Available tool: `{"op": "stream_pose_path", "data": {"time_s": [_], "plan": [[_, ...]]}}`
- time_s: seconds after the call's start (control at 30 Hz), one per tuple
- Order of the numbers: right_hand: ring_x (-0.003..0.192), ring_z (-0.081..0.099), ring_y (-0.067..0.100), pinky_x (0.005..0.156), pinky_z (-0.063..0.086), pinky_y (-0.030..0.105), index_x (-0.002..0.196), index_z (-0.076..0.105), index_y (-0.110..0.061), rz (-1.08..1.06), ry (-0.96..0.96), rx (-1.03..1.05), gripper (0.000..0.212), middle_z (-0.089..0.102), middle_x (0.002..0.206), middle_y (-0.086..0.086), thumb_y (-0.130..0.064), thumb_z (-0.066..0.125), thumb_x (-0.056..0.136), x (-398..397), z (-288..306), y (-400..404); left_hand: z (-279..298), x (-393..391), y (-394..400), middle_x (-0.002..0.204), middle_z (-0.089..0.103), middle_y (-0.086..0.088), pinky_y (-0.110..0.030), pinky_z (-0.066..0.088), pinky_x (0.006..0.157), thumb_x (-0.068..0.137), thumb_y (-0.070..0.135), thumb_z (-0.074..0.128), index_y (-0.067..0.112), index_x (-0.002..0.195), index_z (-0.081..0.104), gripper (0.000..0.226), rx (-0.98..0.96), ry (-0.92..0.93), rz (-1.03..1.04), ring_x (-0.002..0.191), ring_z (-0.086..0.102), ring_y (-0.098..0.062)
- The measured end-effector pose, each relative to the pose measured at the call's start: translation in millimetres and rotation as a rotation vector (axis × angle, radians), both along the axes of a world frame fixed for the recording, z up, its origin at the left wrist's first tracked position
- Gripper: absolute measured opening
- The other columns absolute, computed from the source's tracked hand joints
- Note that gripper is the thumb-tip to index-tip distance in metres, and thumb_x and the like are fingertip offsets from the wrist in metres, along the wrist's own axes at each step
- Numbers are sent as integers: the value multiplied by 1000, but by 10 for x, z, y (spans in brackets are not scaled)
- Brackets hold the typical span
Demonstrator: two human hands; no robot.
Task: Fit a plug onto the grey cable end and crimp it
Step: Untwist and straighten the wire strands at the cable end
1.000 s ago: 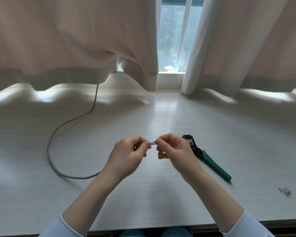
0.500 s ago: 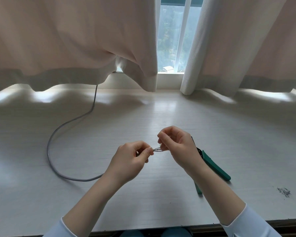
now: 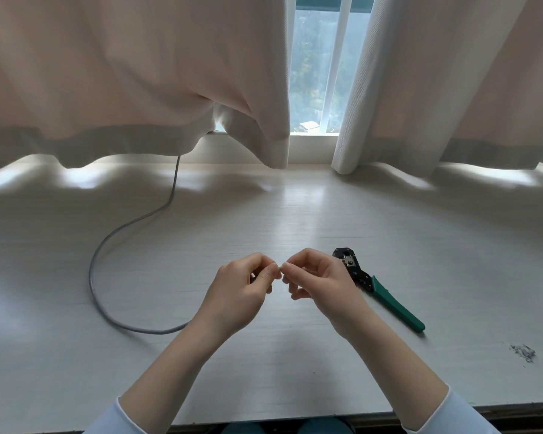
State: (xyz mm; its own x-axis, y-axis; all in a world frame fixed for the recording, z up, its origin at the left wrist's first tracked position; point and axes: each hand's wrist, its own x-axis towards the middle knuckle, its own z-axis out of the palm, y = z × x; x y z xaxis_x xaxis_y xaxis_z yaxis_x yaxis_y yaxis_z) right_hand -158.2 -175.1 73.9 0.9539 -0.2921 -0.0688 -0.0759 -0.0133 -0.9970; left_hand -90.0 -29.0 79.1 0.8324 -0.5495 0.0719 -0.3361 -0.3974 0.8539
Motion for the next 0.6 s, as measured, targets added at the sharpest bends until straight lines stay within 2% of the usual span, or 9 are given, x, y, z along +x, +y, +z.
{"op": "stream_pose_path", "data": {"time_s": [0.1, 0.23, 0.47, 0.6], "plan": [[63, 60, 14, 61, 54, 29, 78, 67, -9, 1, 14, 110, 10, 64, 69, 2, -9, 66, 88, 2, 20, 8, 4, -8, -10, 56, 56, 12, -12, 32, 49, 94, 23, 56, 21, 74, 66, 23, -45, 16, 9, 49, 44, 0], [60, 62, 14, 58, 55, 29, 76, 67, -10, -28, 21, 153, 11, 66, 67, -1, -8, 66, 87, 9, 36, 30, -7, -26, -18, 55, 57, 16, -9, 34, 50, 94, 21, 58, 17, 77, 68, 20, -97, 42, 35, 50, 49, 3], [58, 63, 9, 54, 54, 26, 79, 68, -13, -152, -17, -119, 7, 67, 66, -7, -14, 67, 85, 0, -8, 59, -38, -21, -26, 59, 57, 11, -11, 35, 49, 91, 25, 61, 18, 78, 68, 17, -65, -3, 72, 50, 45, -1], [58, 61, 7, 53, 53, 26, 79, 68, -15, -170, -18, -161, 8, 66, 69, -3, -13, 66, 87, 4, -20, 62, -44, -7, -7, 57, 58, 14, -10, 35, 50, 90, 26, 63, 20, 77, 68, 15, -67, -7, 70, 50, 46, 1]]}}
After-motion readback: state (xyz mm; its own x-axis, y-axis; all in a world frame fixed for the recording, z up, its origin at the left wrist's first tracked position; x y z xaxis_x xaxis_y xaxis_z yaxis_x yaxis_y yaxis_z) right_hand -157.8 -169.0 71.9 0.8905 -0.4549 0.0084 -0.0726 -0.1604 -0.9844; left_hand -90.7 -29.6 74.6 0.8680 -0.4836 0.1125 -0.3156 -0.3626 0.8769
